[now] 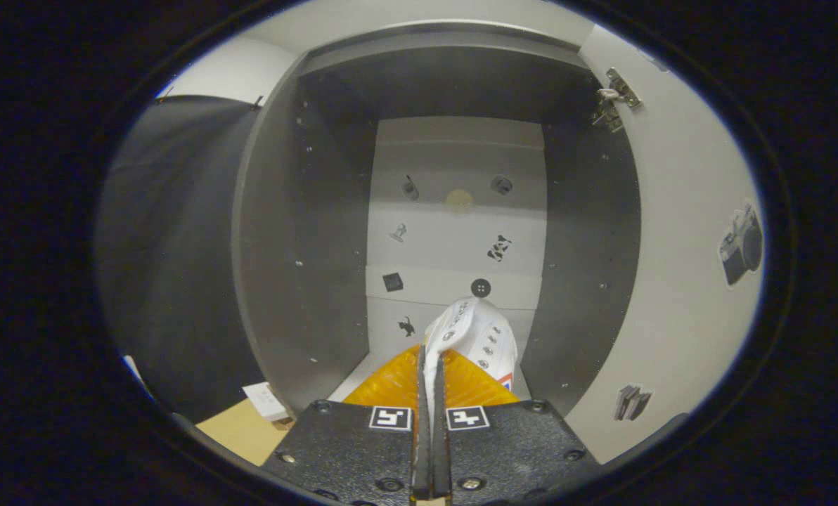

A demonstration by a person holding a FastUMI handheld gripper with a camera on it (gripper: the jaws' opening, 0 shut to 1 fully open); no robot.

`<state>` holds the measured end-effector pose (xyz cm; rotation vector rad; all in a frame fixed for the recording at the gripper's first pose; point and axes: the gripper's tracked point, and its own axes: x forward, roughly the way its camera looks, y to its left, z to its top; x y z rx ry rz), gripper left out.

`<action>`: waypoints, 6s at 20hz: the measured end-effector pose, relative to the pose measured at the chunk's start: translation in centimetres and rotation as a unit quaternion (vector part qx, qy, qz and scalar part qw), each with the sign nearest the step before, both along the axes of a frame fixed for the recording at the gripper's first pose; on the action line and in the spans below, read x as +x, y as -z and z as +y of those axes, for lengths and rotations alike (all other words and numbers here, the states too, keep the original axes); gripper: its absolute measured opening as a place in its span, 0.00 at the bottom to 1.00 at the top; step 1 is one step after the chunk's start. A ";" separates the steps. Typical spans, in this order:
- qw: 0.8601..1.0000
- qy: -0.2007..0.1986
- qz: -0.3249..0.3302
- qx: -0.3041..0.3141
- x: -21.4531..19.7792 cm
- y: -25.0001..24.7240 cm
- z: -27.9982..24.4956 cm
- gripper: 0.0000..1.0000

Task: Open the shoe cabinet door, grab the shoes and put them into the shoe cabinet, then close the shoe cabinet door.

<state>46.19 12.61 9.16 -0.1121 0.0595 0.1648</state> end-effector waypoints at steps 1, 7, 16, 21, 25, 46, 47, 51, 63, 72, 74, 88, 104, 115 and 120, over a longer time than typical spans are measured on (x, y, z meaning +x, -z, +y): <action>1.000 0.004 0.001 -0.011 1.0 0.7 -0.2 0.05; 0.998 0.016 0.033 -0.058 6.9 6.3 -2.0 0.05; 0.997 0.019 0.057 -0.056 12.0 11.8 -1.5 0.06; 0.998 0.027 0.022 -0.049 11.2 10.5 -1.2 0.30; 0.997 0.039 -0.035 -0.056 7.2 6.5 -1.1 0.67; 0.998 0.001 0.009 0.067 -31.5 -5.9 0.5 1.00; 0.998 -0.001 0.004 0.064 -33.2 -6.6 -0.5 1.00; 0.998 -0.014 -0.009 0.062 -41.1 -7.7 -4.8 1.00; 0.996 0.051 -0.054 0.054 -55.1 -4.5 -25.8 1.00; 0.989 0.137 -0.046 0.013 -47.1 -2.5 -41.3 1.00; 0.990 0.132 -0.052 -0.008 -45.4 -2.3 -42.9 1.00; 0.996 0.052 -0.059 0.031 -33.7 0.8 -37.3 1.00; 0.998 0.000 -0.014 0.055 -32.7 5.3 -21.3 0.92; 0.998 0.016 -0.006 0.061 -32.4 5.6 -14.7 0.92; 0.998 0.030 -0.014 0.056 -31.6 6.0 -12.6 0.92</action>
